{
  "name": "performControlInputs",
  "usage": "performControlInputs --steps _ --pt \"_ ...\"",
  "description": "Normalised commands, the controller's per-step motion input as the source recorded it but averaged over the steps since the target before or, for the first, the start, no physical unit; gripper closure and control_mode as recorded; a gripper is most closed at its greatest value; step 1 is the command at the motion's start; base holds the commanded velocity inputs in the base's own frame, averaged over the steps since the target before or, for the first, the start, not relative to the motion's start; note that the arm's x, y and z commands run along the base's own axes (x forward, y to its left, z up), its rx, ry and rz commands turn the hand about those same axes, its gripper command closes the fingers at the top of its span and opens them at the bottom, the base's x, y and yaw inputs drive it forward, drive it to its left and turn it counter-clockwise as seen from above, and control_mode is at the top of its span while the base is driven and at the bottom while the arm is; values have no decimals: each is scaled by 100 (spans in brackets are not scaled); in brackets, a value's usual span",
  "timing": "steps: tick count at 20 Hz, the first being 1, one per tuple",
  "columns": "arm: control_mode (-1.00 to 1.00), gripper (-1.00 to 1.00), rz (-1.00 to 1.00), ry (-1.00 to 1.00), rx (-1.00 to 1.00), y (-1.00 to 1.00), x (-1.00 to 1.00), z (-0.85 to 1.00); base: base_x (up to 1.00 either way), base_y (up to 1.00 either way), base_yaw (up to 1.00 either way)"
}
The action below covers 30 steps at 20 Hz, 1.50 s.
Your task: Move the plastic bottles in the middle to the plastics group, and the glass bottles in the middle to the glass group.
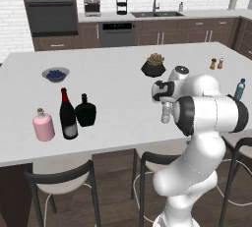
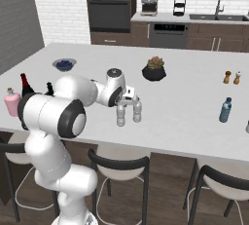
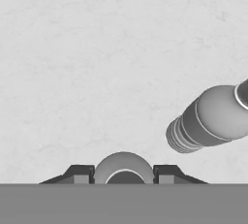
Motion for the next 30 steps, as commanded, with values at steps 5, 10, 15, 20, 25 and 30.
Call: performControlInputs --steps 5,10,15,20,25,30 --pt "-100 100 0 -1 0 0 -82 23 0 0 0" --pt "-100 100 0 0 0 -10 -85 25 0 0 0" --pt "-100 100 0 0 0 -53 -42 8 0 0 0" --pt "-100 100 -1 0 0 -89 -2 1 0 0 0" --pt "-100 100 0 0 0 -100 0 2 0 0 0" --pt "-100 100 0 0 1 -93 1 31 0 0 0"
